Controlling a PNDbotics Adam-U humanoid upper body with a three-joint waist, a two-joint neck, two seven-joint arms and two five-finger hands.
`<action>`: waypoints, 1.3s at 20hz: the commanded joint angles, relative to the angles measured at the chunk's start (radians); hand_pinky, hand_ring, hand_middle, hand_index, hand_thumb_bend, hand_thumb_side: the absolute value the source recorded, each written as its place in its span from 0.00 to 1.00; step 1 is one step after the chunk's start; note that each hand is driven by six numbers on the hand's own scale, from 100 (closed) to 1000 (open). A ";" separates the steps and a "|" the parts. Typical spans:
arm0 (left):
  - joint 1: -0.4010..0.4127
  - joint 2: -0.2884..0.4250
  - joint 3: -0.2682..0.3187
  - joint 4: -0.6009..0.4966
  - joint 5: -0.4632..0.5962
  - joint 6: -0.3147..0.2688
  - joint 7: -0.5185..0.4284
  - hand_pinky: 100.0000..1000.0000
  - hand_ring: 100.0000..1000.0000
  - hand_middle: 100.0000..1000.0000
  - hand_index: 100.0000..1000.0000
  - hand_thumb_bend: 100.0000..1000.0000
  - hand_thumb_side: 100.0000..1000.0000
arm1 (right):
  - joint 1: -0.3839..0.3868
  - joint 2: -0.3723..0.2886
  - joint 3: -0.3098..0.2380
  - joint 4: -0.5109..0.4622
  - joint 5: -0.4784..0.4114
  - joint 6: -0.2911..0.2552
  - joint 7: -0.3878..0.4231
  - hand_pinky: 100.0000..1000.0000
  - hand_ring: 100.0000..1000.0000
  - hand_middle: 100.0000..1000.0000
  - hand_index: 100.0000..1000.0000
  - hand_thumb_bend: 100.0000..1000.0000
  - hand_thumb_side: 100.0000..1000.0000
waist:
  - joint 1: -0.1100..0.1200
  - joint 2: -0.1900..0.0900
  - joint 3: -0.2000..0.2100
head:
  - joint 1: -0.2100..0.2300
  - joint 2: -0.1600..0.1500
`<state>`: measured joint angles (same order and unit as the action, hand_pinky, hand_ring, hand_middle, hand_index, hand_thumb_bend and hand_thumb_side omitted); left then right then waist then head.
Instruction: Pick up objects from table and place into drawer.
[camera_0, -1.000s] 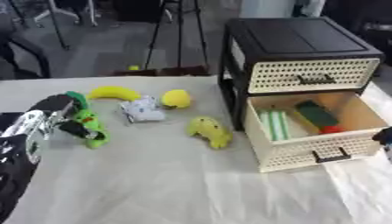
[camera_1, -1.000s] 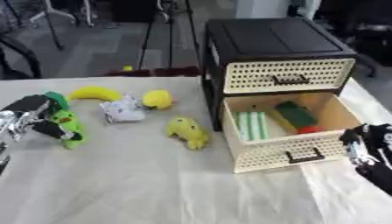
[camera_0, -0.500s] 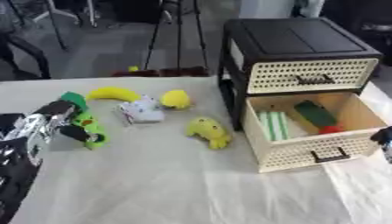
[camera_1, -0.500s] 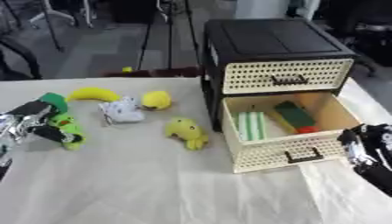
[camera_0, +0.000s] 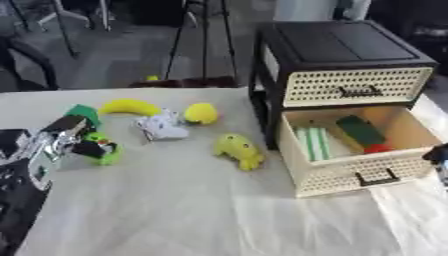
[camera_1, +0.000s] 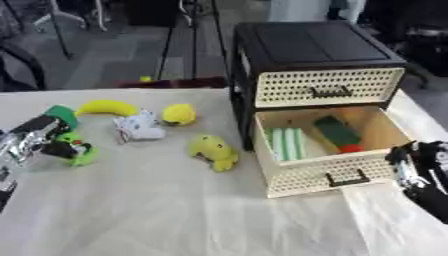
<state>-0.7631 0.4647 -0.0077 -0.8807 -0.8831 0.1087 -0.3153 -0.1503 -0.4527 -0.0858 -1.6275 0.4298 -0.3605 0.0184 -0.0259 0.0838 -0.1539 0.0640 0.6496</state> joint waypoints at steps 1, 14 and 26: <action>-0.041 0.011 0.014 -0.097 0.053 -0.028 0.003 0.00 0.00 0.10 0.32 0.00 0.00 | -0.013 -0.015 -0.006 -0.015 0.002 0.002 -0.004 0.00 0.00 0.00 0.52 0.00 0.78 | 0.000 -0.015 0.001 | -0.003 0.002; -0.190 -0.122 -0.170 -0.415 0.256 -0.063 -0.102 0.00 0.00 0.10 0.32 0.00 0.00 | -0.027 -0.008 0.021 -0.015 -0.005 -0.008 0.019 0.00 0.00 0.00 0.52 0.00 0.79 | 0.003 -0.026 -0.045 | 0.027 0.004; -0.240 -0.284 -0.252 -0.371 0.296 -0.062 0.028 0.00 0.00 0.12 0.34 0.00 0.00 | -0.082 0.013 0.073 -0.022 -0.028 -0.032 0.071 0.00 0.00 0.00 0.51 0.00 0.80 | 0.008 0.004 -0.157 | 0.077 -0.020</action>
<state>-0.9854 0.1875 -0.2552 -1.2550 -0.5730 0.0535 -0.3077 -0.2167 -0.4261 -0.0123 -1.6276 0.4127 -0.3892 0.0827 -0.0141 0.0980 -0.3115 0.1357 0.6391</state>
